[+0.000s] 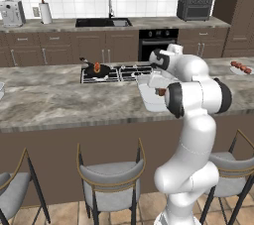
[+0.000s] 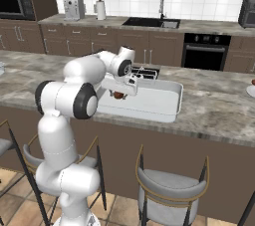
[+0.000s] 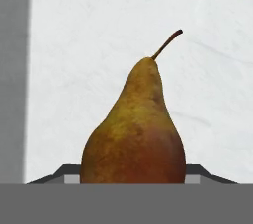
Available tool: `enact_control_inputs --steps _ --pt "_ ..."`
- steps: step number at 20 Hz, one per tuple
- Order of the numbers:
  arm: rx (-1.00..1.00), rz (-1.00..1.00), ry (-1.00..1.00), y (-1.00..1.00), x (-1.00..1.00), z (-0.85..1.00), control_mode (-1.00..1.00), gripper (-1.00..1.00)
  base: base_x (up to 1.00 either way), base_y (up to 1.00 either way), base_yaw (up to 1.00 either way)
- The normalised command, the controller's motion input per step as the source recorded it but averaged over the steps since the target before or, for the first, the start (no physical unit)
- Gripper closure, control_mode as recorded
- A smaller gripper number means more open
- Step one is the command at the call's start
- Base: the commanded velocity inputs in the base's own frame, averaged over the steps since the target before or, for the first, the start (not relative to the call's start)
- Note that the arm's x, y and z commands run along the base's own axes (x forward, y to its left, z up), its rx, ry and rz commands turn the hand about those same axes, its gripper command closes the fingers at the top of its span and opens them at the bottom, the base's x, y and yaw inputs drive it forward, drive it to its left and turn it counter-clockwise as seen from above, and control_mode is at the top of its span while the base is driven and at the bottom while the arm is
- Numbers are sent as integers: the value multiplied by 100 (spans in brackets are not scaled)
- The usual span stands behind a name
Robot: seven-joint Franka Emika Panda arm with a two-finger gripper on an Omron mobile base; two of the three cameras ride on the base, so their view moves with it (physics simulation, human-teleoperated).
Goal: Place the cold items (orange and pear) from the fridge in one tupperware on the dining counter. Place the warm items (hot dog and kebab skewer) in the stove area in another tupperware.
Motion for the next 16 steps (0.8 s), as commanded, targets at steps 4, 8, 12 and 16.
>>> enact_control_inputs --steps 4,8,12,16 --pt "0 3 -1 0 0 -19 -100 -100 0 0 0" --pt "0 0 0 5 0 1 -100 -100 0 0 0" --pt "0 0 -6 7 0 35 -100 -100 0 0 0" --pt "0 0 -1 1 -4 40 -100 -100 0 0 0"
